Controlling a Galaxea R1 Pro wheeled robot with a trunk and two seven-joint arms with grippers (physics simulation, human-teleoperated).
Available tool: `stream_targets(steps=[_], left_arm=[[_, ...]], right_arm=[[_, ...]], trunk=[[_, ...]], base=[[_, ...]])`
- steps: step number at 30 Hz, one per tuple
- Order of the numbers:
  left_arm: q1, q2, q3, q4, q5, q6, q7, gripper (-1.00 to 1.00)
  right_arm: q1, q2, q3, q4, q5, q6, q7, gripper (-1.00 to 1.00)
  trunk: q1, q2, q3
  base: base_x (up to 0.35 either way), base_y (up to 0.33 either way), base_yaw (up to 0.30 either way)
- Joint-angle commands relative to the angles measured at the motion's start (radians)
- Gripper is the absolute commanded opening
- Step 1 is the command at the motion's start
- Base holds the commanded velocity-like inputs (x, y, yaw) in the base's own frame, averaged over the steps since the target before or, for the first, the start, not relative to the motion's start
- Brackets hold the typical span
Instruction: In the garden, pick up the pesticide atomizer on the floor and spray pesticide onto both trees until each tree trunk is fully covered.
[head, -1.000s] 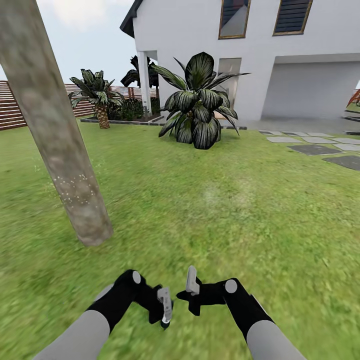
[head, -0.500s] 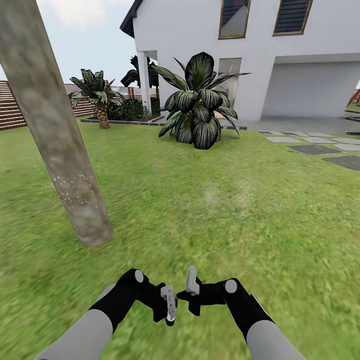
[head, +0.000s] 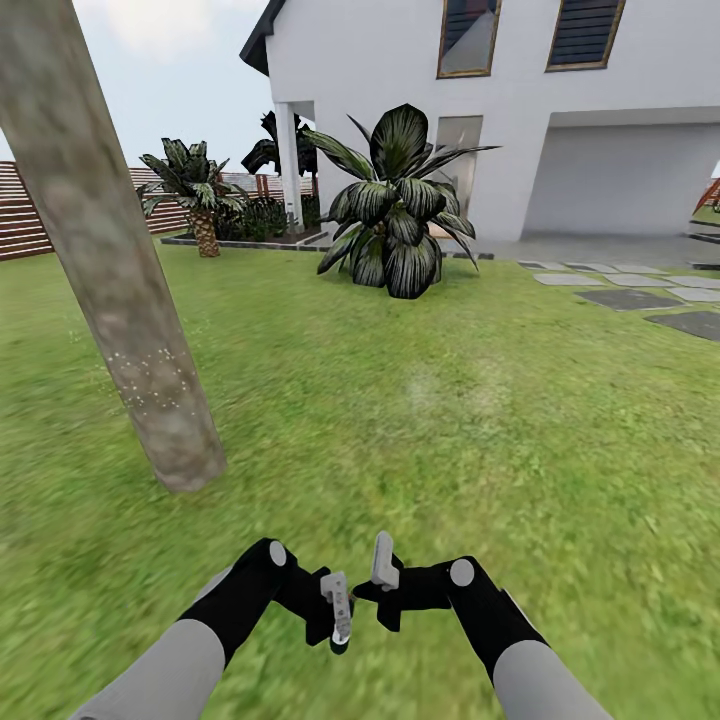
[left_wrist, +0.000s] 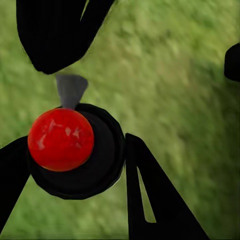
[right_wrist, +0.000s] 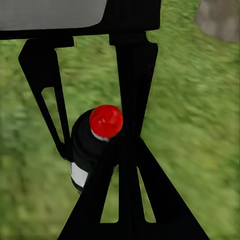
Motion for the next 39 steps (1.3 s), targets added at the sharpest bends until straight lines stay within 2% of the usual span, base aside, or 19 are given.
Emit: stream_targets(steps=[1, 3, 5, 8, 12, 13, 15, 17, 19, 20, 22, 23, 25, 26, 28, 31, 33, 36, 39], left_arm=[[0.0, 0.004, -0.001, 0.0, -0.001, 0.009, -0.004, -1.0], [0.0, 0.015, 0.0, 0.002, -0.007, 0.008, -0.004, -1.0], [0.002, 0.046, -0.001, -0.001, -0.009, 0.011, -0.005, -1.0], [0.011, 0.117, -0.003, -0.004, -0.012, 0.011, -0.006, -1.0], [0.014, 0.23, -0.003, -0.001, -0.012, 0.009, -0.005, -1.0], [0.014, 0.25, -0.002, 0.003, -0.012, 0.01, -0.005, -1.0], [0.015, 0.28, 0.001, 0.008, -0.009, 0.01, -0.003, -1.0], [0.017, 0.292, 0.01, 0.011, -0.003, 0.011, 0.005, -1.0], [0.02, 0.295, 0.072, 0.035, 0.001, 0.008, 0.084, -1.0], [0.021, 0.291, 0.128, 0.06, 0.005, 0.005, 0.148, -1.0], [0.021, 0.281, 0.264, 0.122, 0.043, 0.001, 0.288, -1.0], [0.021, 0.276, 0.322, 0.158, 0.08, -0.002, 0.356, -1.0], [0.022, 0.273, 0.401, 0.225, 0.165, -0.02, 0.475, -1.0], [0.034, 0.273, 0.442, 0.276, 0.237, -0.079, 0.564, -1.0], [0.085, 0.272, 0.488, 0.342, 0.364, -0.25, 0.743, -1.0], [0.19, 0.271, 0.505, 0.366, 0.475, -0.398, 0.962, -1.0], [0.236, 0.269, 0.506, 0.37, 0.521, -0.434, 1.034, -1.0], [0.254, 0.269, 0.51, 0.413, 0.545, -0.446, 1.058, -1.0], [0.256, 0.268, 0.511, 0.448, 0.615, -0.45, 1.06, -1.0]], right_arm=[[-0.001, 0.002, -0.008, -0.001, 0.008, -0.005, 0.005, -1.0], [-0.001, 0.002, -0.008, -0.001, 0.009, -0.005, 0.005, -1.0], [-0.001, 0.002, -0.008, -0.001, 0.009, -0.005, 0.005, -1.0], [-0.001, 0.001, -0.008, -0.001, 0.009, -0.005, 0.006, -1.0], [-0.001, -0.004, -0.008, 0.0, 0.01, -0.006, 0.006, -1.0], [-0.001, -0.005, -0.008, 0.001, 0.011, -0.006, 0.007, 1.0], [-0.001, -0.011, -0.008, 0.004, 0.014, -0.007, 0.005, 1.0], [-0.001, -0.026, -0.009, 0.005, 0.015, -0.008, 0.003, 1.0], [-0.001, -0.05, -0.012, 0.005, 0.015, -0.009, -0.006, 1.0], [0.0, -0.068, -0.014, 0.006, 0.014, -0.009, -0.028, 1.0], [0.003, -0.127, -0.016, 0.033, 0.01, -0.009, -0.155, 1.0], [0.005, -0.155, -0.017, 0.074, 0.008, -0.009, -0.257, 1.0], [0.006, -0.187, -0.023, 0.188, -0.01, -0.01, -0.481, 1.0], [0.007, -0.201, -0.038, 0.292, -0.04, -0.014, -0.659, 1.0], [0.011, -0.212, -0.053, 0.465, -0.103, -0.064, -0.973, 1.0], [0.049, -0.215, -0.059, 0.56, -0.197, -0.212, -1.263, 1.0], [0.097, -0.216, -0.06, 0.574, -0.295, -0.273, -1.365, 1.0], [0.125, -0.216, -0.059, 0.58, -0.381, -0.297, -1.4, 1.0], [0.145, -0.209, -0.059, 0.582, -0.391, -0.301, -1.402, 1.0]], trunk=[[0.0, 0.0, -0.001], [0.0, 0.0, -0.001], [0.0, 0.0, -0.001], [0.0, 0.0, -0.001], [0.0, 0.0, -0.001], [0.0, 0.0, -0.001], [0.0, 0.0, -0.001], [0.0, 0.0, -0.001], [0.0, 0.0, -0.001], [0.0, 0.0, -0.001], [0.0, 0.0, -0.001], [0.0, 0.0, -0.001], [0.0, 0.0, -0.001], [0.0, 0.0, -0.001], [0.0, 0.0, -0.001], [0.0, 0.0, -0.001], [0.0, 0.0, -0.001], [0.0, 0.0, -0.001], [0.0, 0.0, -0.001]], base=[[0.0, 0.0, 0.0], [0.0, 0.0, 0.0], [0.0, 0.0, 0.0], [0.0, 0.0, 0.0], [0.0, 0.0, 0.0], [0.0, 0.0, 0.0], [0.0, 0.0, 0.0], [0.0, 0.0, 0.0], [0.0, 0.0, 0.0], [0.0, 0.0, 0.0], [0.0, 0.0, 0.0], [0.0, 0.0, 0.0], [0.0, 0.0, 0.0], [0.0, 0.0, 0.0], [0.0, 0.0, 0.0], [0.0, 0.0, 0.0], [0.0, 0.0, 0.0], [0.0, 0.0, 0.0], [0.0, 0.0, 0.0]])
